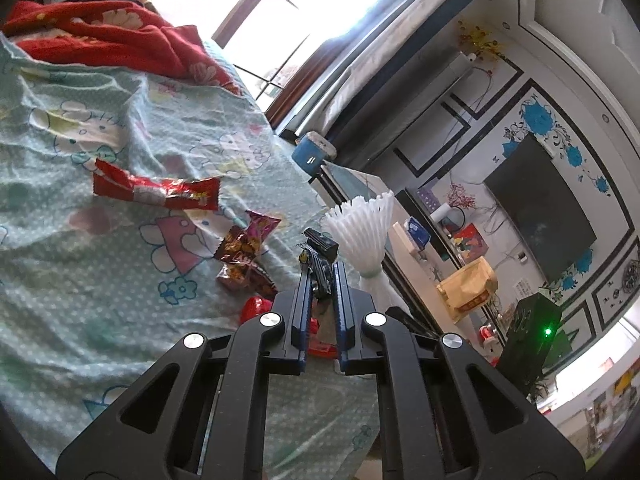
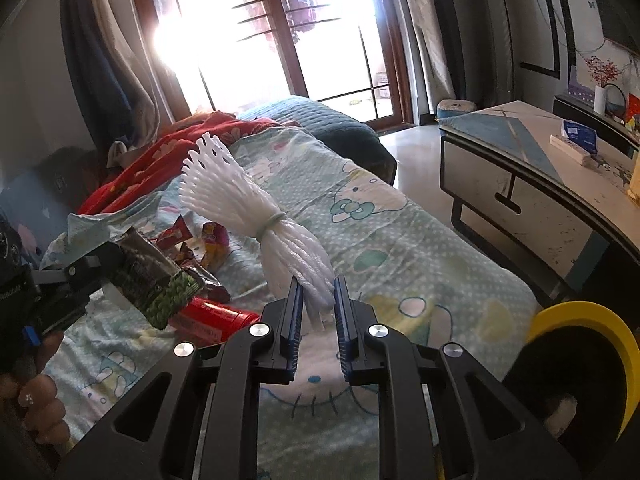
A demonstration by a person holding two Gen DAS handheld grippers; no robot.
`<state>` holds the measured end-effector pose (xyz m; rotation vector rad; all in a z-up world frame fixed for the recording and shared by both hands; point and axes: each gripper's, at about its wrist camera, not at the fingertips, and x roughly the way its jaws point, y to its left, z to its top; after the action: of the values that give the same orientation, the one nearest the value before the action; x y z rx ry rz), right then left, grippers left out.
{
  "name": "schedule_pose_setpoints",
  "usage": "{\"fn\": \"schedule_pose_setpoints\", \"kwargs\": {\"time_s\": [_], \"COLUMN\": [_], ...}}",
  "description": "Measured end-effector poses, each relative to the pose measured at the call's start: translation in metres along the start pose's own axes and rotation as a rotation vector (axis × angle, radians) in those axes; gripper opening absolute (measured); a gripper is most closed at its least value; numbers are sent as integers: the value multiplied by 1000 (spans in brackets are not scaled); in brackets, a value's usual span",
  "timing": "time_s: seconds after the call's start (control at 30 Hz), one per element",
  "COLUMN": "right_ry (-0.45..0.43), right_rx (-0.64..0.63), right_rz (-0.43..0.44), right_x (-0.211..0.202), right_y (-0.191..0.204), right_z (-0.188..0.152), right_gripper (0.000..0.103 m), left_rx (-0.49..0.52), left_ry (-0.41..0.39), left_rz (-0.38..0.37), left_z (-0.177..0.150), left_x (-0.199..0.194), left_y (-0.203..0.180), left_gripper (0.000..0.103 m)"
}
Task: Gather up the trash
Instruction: 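Carry the dark wrapper and white plastic bundle over the yellow bin with both tools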
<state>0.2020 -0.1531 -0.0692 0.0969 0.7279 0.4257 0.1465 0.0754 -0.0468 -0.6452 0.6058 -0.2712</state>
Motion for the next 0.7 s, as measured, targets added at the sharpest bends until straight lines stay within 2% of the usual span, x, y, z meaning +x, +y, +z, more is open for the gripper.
{"fn": "schedule_pose_setpoints", "kwargs": {"time_s": [0.37, 0.7], "right_ry": [-36, -78], "right_rx": [23, 51], "right_rz": [2, -47], "right_x": [-28, -56], "right_y": [-6, -23], "right_z": [-4, -5], "right_gripper": [15, 15], "left_rx": [59, 132], "left_ry": [-17, 0], "left_rz": [-33, -61], "left_z": [-2, -10], "left_x": [-7, -2], "left_y": [-24, -47], "left_gripper": [6, 5]}}
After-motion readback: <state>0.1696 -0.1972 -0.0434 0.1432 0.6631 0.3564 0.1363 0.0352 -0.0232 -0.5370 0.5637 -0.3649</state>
